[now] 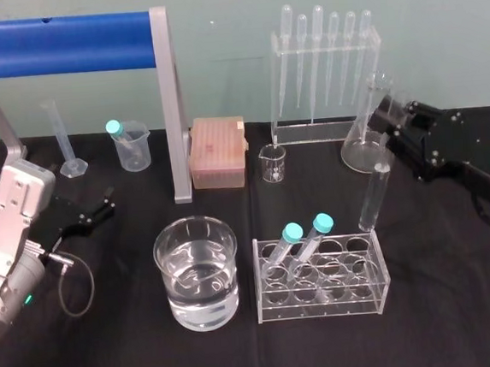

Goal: Hold the test tube with one hand and immerse one end into the beaker, then return it to the test tube rack.

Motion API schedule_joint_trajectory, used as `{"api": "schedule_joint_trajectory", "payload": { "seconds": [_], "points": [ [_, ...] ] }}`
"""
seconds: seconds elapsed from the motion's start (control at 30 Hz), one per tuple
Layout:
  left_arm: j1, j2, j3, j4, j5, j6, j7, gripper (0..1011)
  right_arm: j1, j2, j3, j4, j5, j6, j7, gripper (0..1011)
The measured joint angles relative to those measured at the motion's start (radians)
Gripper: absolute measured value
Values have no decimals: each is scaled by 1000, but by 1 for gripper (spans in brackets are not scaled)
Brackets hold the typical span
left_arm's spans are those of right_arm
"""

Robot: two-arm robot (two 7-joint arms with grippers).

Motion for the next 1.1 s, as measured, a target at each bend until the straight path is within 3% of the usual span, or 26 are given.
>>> {"api": "schedule_joint_trajectory", "payload": {
  "seconds": [1.1],
  "points": [
    [0, 0, 0, 0, 0, 0, 0, 1000, 62, -43, -54, 128, -44, 15, 42, 241]
  ]
}}
